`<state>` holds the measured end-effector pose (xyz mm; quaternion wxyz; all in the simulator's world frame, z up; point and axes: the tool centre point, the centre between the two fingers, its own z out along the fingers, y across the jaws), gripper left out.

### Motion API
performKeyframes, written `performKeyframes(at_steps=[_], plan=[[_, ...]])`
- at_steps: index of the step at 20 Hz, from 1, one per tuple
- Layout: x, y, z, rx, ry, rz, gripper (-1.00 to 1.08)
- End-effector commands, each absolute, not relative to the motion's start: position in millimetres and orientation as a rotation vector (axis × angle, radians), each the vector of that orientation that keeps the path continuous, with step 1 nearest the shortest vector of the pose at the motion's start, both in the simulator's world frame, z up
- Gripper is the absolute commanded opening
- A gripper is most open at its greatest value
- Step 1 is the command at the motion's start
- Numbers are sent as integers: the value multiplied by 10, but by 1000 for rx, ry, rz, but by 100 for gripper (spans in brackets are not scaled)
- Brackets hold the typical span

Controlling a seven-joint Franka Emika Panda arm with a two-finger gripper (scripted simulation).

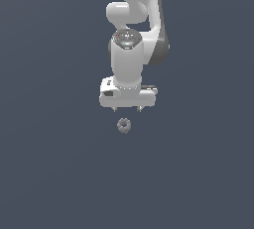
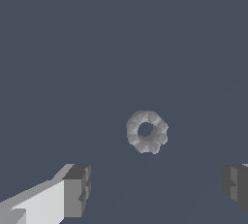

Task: Pick up the object and move it to a goal position.

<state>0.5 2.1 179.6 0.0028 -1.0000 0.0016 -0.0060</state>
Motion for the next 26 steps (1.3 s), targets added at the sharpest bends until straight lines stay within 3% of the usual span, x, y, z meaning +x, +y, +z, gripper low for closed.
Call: performKeyframes(at_steps=[1,26], plan=[[5,21,1796,-3136,5,-19,100],[-26,-63,1682,-3123,-185,8,100]])
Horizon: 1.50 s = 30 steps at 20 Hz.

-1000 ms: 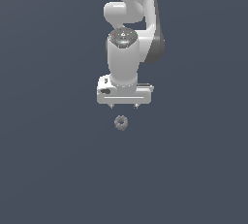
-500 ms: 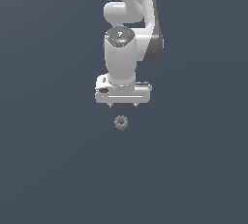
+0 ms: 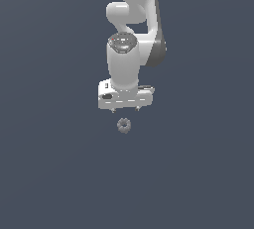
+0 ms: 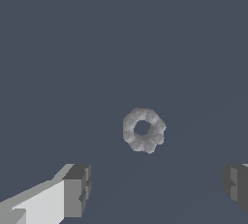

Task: Pick up the object and move it to a goal position.

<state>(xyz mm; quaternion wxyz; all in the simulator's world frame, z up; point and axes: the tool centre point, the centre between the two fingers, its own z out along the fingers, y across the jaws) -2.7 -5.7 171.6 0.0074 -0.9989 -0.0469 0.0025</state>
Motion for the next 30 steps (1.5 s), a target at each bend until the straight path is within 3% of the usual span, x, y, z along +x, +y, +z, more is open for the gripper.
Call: performKeyframes(at_steps=[1,18,30], plan=[[-25,-67,1657,-3122,-215,8,100],[-21,-134,1094,-3014,-889,4,100],[-31,-143,918,-2943,-1099,0,100]])
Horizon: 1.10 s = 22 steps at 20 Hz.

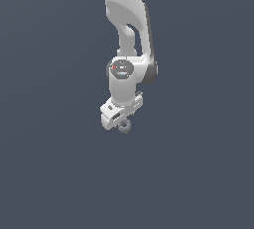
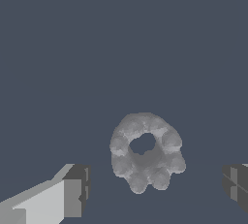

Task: Pick up the object and move it to a goal position.

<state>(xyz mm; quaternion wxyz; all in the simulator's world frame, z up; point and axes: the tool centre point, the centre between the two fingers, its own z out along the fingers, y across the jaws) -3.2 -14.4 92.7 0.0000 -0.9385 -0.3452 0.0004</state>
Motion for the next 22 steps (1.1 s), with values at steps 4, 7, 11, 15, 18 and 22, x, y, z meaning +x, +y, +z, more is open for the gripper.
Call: performKeyframes(at_steps=[4,7,11,15,18,22], plan=[[-32,-144,914,-2944,-1096,1,100],[-34,-145,857,-2944,-1096,1,100],[-40,-142,677,-2943,-1100,0,100],[-45,-143,485,-2942,-1102,0,100],[-38,-144,422,-2942,-1103,0,100],[-33,-145,413,-2942,-1103,0,-100]])
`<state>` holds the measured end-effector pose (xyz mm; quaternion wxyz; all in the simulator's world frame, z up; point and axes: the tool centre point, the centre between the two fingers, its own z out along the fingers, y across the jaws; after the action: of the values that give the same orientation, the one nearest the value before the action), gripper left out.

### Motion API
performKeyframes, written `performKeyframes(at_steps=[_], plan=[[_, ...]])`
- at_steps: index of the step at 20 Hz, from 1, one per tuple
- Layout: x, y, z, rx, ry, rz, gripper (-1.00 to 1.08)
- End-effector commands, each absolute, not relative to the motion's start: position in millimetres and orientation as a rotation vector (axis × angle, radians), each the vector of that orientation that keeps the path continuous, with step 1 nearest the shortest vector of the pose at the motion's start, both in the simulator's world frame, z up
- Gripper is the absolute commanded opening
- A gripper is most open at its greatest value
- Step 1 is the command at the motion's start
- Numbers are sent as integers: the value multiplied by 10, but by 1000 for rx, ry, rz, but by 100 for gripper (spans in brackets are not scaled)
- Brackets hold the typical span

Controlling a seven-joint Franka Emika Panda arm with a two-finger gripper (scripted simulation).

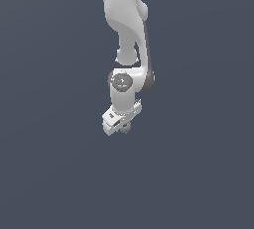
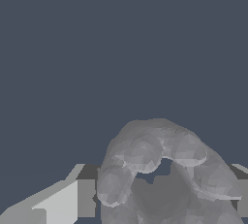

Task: Pick up the object and move it to a goal position.

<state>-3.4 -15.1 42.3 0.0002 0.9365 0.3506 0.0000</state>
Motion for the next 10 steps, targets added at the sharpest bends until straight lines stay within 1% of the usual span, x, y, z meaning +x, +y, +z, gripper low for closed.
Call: performKeyframes(at_steps=[1,10], plan=[[-33,-145,413,2942,1103,0,-100],[-28,-155,426,2941,1100,2,-100]])
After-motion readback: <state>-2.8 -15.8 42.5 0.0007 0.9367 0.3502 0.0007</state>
